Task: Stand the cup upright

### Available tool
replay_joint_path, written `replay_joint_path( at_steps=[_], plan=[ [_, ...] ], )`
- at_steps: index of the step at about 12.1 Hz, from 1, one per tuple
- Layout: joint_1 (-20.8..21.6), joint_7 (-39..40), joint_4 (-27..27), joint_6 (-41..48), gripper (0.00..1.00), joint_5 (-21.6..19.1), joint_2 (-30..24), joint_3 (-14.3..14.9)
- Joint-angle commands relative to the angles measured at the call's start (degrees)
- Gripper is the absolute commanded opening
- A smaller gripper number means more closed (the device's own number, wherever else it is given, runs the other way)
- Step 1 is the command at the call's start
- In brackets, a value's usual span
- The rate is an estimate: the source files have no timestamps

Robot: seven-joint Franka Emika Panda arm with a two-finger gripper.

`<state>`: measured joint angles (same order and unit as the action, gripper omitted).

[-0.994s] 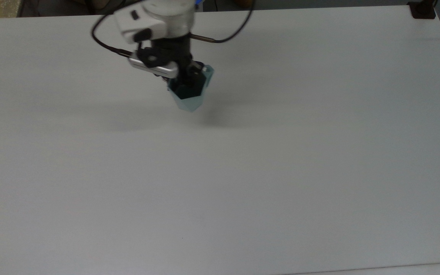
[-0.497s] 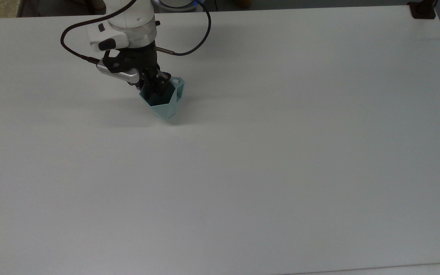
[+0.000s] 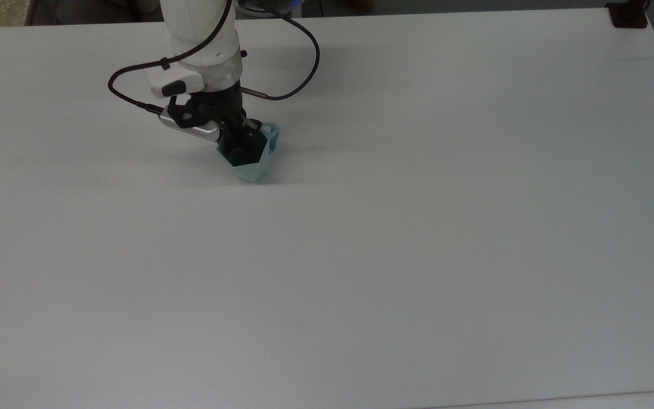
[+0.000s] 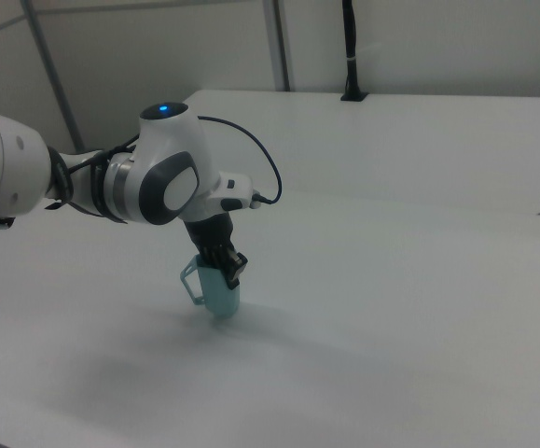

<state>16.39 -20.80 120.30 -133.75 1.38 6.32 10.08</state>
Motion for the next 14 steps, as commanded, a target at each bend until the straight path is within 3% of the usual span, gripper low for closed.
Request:
replay_joint_path(
  at_steps=[1,2,3,4,5,8,11,14],
  plan=[
    [0.4,1.3,0.4,-2.1,0.0,-1.3,0.2,-0.4],
    [0.7,1.5,0.4,-1.3,0.13,-1.3,0.1,-0.4],
    [0.7,1.4,0.4,-0.8,0.38,-1.3,-0.1,-0.4],
    [0.7,1.5,0.3,0.6,0.72,-1.3,-0.3,-0.4],
    [0.7,1.5,0.2,0.9,1.0,-1.1,-0.8,-0.4],
    [0.7,4.8,-3.1,8.2,1.0,-1.0,-4.6,-0.3],
    [0.1,8.0,-11.5,19.6,1.0,-1.8,-10.7,-0.1],
    [-0.3,23.8,-21.4,32.6,1.0,-1.7,-11.3,0.1]
  ],
)
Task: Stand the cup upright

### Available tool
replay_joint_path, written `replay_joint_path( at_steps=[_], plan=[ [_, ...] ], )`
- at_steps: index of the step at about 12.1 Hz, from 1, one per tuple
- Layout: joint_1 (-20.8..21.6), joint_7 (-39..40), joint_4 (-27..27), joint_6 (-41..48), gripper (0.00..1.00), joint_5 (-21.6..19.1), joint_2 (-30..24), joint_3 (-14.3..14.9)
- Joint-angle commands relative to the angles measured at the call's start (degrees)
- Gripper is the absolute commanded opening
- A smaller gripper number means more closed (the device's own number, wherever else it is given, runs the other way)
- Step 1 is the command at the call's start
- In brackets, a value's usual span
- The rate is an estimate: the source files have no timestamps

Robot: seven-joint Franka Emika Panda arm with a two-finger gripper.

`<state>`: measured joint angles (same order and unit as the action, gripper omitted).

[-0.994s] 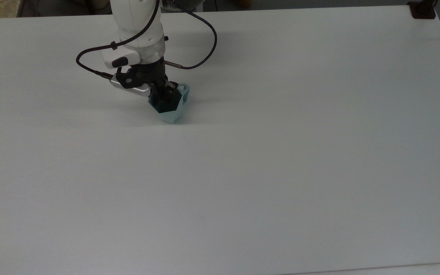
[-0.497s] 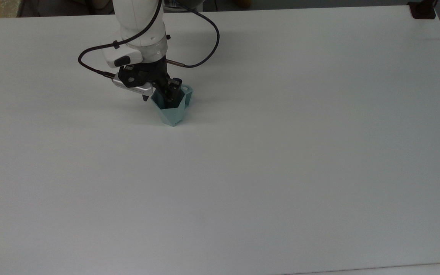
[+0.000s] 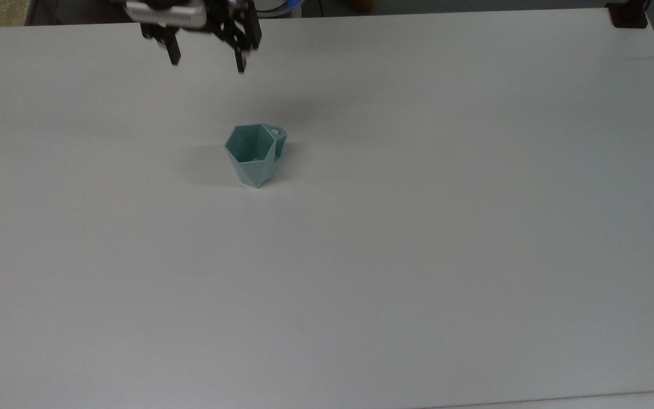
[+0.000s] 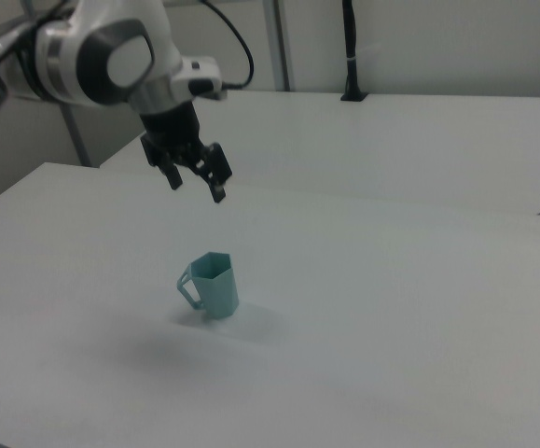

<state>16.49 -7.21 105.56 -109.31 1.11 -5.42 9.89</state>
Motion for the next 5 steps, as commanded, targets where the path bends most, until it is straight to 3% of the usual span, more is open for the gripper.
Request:
replay_joint_path(
  at_steps=[1,5],
  plan=[
    [-0.4,10.3,-9.1,12.7,1.0,-1.6,0.4,0.3],
    [-0.9,10.1,-11.3,16.1,1.0,-1.6,0.6,0.3]
  ],
)
